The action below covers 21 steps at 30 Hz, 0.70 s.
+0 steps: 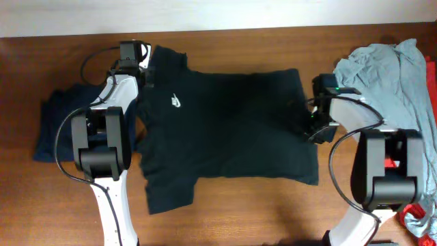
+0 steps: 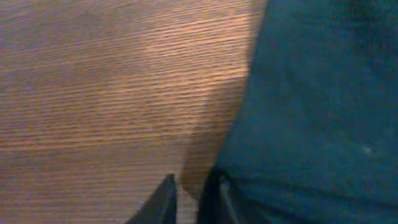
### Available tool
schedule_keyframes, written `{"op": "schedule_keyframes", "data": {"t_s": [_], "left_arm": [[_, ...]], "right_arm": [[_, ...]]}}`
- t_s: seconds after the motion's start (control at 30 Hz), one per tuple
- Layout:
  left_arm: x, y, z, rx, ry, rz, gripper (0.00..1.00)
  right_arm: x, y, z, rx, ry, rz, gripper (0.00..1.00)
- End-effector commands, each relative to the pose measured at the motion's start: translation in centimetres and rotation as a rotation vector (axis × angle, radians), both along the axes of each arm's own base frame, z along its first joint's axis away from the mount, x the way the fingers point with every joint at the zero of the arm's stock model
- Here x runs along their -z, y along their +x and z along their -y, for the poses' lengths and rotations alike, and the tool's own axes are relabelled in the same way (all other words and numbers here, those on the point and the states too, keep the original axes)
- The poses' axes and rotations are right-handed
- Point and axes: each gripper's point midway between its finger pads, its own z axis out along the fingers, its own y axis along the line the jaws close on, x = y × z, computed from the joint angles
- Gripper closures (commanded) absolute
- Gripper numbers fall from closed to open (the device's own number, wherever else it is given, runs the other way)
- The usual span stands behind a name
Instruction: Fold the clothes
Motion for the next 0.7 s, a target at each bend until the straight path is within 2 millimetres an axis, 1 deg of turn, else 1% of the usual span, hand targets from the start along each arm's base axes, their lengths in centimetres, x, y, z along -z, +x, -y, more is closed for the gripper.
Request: {"op": "schedule_keyframes", "data": {"t_s": [0.0,0.03,0.07,0.1,0.17,0.2,0.33,0.4,0.43,0.5,0.57,0.67], "left_arm": [[6.6,-3.5,-0.9,-0.017,0.022,-0.189,0.64],[5.8,-3.1,-0.8,-0.013,0.018,-0.193,0.58],[5.0,-2.9,-0.7,-0.011,0.018,-0.194,0.56],[4.2,-2.7,-0.6,-0.01,0.018,-0.198,0.55],[2.0,-2.3,-0.4,-0.008,0.017,-0.203,0.55],[-0.4,-2.3,-0.2,-0.02,0.005,-0.207,0.55],[-6.5,-2.6,-0.2,-0.047,-0.012,-0.183,0.54],[-9.9,-3.2,-0.2,-0.046,-0.013,-0.161,0.54],[-12.9,-3.9,-0.2,-0.046,-0.013,-0.142,0.53],[-16.5,-5.2,-0.2,-0.046,-0.015,-0.117,0.5],[-19.8,-6.8,-0.1,-0.041,-0.025,-0.094,0.45],[-24.1,-10.0,1.3,-0.009,-0.108,-0.076,0.41]], "right_arm": [[2.1,-2.6,4.0,0.059,-0.117,-0.1,0.7],[2.1,-2.6,3.8,0.035,-0.095,-0.098,0.67],[2.0,-2.5,3.5,0.009,-0.072,-0.093,0.64],[1.9,-2.3,3.0,-0.02,-0.047,-0.084,0.62],[1.2,-1.8,2.1,-0.06,0.008,-0.053,0.58],[0.1,-1.2,1.4,-0.085,0.046,-0.01,0.56],[-3.6,-0.4,0.9,-0.096,0.064,0.084,0.53],[-6.0,-0.2,0.9,-0.098,0.053,0.144,0.51],[-8.1,-0.1,0.9,-0.101,0.043,0.199,0.5],[-10.7,-0.2,0.9,-0.103,0.032,0.268,0.48],[-13.2,-0.5,0.6,-0.107,0.032,0.333,0.46],[-16.9,-1.8,0.3,-0.114,0.029,0.425,0.42]]}}
